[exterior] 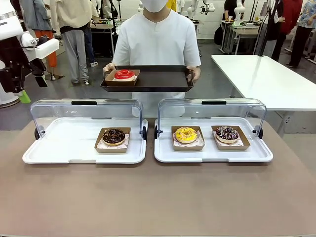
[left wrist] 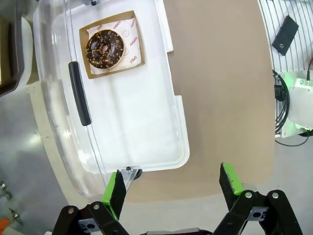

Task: Provide the desired donut to the person.
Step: Pick up and lift the Paper togo box containing the Donut pointed at by the person.

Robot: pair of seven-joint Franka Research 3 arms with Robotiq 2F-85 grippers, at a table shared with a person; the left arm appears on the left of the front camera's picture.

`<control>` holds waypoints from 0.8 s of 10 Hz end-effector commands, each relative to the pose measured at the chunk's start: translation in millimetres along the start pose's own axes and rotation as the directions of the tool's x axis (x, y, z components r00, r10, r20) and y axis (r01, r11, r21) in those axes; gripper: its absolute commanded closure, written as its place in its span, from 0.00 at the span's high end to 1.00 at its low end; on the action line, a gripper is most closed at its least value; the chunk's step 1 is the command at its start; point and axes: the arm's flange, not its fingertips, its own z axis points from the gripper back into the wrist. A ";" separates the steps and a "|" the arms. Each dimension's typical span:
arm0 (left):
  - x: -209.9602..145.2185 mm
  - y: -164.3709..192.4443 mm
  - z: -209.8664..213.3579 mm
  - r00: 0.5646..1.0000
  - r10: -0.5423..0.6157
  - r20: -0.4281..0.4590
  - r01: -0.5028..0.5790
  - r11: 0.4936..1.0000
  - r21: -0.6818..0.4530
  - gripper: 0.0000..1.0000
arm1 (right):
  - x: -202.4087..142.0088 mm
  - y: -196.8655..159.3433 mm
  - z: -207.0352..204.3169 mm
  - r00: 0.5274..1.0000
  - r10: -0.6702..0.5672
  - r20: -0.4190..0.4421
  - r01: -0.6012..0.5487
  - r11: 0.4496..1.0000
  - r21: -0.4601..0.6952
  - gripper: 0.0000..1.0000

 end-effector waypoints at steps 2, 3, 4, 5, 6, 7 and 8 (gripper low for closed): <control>0.0 0.0 0.0 1.000 0.000 0.000 0.000 1.000 0.000 1.00 | 1.3 0.6 -0.9 1.000 0.002 0.006 -0.002 1.000 0.002 1.00; -31.0 -9.6 1.0 0.998 0.029 0.063 -0.030 0.999 0.019 1.00 | 1.3 0.6 -0.9 1.000 0.002 0.006 -0.002 1.000 0.002 1.00; -65.0 -19.6 1.0 0.986 0.069 0.152 -0.072 0.997 0.015 1.00 | 1.3 0.6 -0.9 1.000 0.002 0.006 -0.002 1.000 0.002 1.00; -95.5 -40.6 -6.2 0.956 0.137 0.258 -0.144 0.989 0.009 1.00 | 1.3 0.6 -0.9 1.000 0.002 0.006 -0.002 1.000 0.002 1.00; -129.8 -57.4 -13.9 0.910 0.187 0.370 -0.205 0.979 0.010 1.00 | 1.3 0.6 -0.9 1.000 0.002 0.006 -0.002 1.000 0.002 1.00; -158.0 -64.1 -17.2 0.849 0.183 0.496 -0.224 0.974 0.023 1.00 | 1.3 0.6 -0.9 1.000 0.002 0.006 -0.002 1.000 0.002 1.00; -181.8 -67.7 -21.0 0.795 0.200 0.572 -0.246 0.969 0.004 1.00 | 1.3 0.6 -0.9 1.000 0.002 0.006 -0.002 1.000 0.002 1.00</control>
